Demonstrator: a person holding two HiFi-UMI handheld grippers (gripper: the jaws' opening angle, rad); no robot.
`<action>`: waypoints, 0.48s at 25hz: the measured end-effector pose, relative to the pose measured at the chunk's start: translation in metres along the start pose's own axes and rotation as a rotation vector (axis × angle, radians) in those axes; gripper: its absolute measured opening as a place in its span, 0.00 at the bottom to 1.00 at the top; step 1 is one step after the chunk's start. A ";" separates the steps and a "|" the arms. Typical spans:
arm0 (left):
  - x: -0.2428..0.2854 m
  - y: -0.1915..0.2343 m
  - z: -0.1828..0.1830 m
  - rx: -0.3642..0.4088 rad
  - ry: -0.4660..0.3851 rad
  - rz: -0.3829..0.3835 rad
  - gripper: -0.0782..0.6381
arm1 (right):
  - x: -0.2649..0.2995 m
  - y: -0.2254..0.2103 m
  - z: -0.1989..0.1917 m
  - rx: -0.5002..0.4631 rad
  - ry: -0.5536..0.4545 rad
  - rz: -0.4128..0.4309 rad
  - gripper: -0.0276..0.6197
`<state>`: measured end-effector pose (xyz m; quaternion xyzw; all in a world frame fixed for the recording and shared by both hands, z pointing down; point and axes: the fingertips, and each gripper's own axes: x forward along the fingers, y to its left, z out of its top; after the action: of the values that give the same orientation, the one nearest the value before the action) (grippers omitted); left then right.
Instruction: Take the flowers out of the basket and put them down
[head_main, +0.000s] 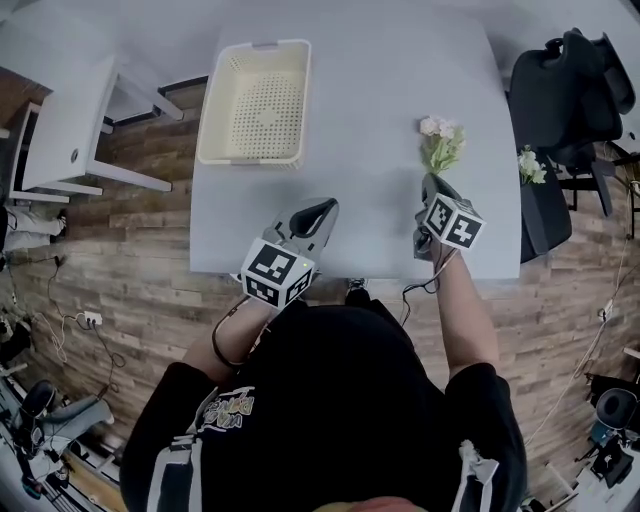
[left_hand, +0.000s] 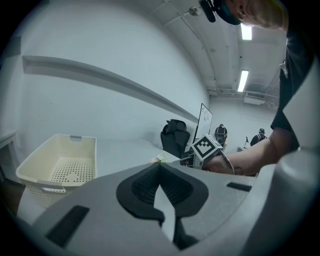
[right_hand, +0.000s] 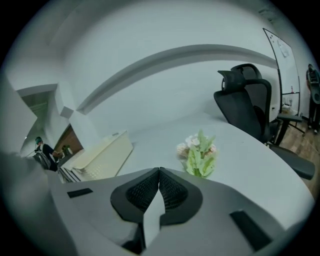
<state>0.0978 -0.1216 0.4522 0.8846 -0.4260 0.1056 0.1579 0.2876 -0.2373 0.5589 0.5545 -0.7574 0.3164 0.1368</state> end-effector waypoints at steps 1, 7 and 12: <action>-0.003 0.002 0.001 0.001 -0.004 -0.002 0.12 | -0.004 0.014 0.003 -0.018 -0.012 0.026 0.08; -0.029 0.017 0.006 0.001 -0.021 0.005 0.12 | -0.030 0.104 0.009 -0.092 -0.071 0.165 0.08; -0.050 0.031 0.005 -0.006 -0.035 0.018 0.12 | -0.050 0.173 0.003 -0.161 -0.115 0.273 0.08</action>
<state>0.0426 -0.1056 0.4374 0.8819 -0.4369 0.0904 0.1522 0.1452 -0.1694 0.4716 0.4506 -0.8553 0.2382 0.0931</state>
